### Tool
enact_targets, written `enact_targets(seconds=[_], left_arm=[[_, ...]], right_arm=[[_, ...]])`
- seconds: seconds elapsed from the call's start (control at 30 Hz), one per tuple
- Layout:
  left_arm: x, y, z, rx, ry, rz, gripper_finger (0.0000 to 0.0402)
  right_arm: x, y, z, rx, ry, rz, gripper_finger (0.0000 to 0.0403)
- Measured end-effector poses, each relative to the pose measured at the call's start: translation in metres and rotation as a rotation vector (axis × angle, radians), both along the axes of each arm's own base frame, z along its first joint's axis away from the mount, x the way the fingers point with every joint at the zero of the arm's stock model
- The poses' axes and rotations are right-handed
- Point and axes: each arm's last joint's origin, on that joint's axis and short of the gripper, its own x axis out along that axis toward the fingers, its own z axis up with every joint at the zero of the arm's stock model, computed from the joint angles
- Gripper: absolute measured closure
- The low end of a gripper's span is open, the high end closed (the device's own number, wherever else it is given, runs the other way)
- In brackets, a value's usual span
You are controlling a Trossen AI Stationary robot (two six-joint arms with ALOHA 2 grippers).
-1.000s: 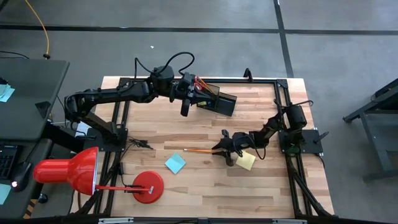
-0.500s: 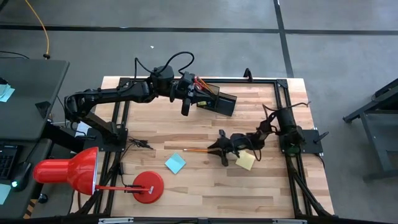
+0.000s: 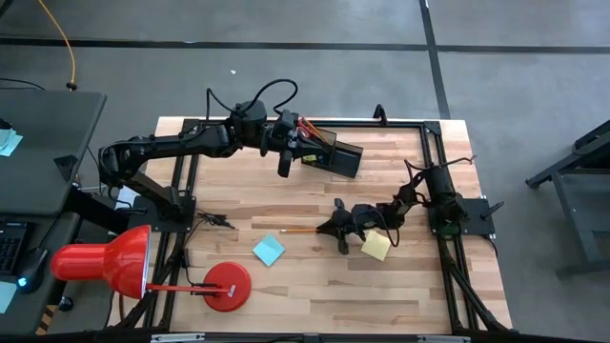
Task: Pick and place office supplies into organizer
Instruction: Put the yellow pencil in the black desk organizer
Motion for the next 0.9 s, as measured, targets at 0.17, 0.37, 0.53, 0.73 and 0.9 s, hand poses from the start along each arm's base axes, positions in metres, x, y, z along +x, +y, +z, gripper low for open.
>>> enact_targets(seconds=[0.17,0.37,0.53,0.73,0.9], left_arm=[[0.0,0.0,0.0,0.0,0.0,0.003,0.0396],[0.0,0.0,0.0,-0.059,0.002,0.006,0.0397],[0.0,0.001,0.0,-0.033,0.002,0.03,0.0397],[-0.002,0.004,0.001,-0.027,-0.01,0.002,0.0398],[-0.003,0.003,0.022,0.05,-0.21,-0.025,0.04]], right_arm=[[0.002,-0.003,0.009,0.074,-0.056,-0.063,0.0396],[0.002,-0.012,0.033,0.104,-0.04,-0.152,0.0399],[0.002,-0.016,0.054,0.106,-0.053,-0.179,0.04],[0.0,-0.018,0.091,0.099,-0.154,-0.238,0.0401],[-0.011,-0.024,0.126,0.068,-0.2,-0.326,0.0402]])
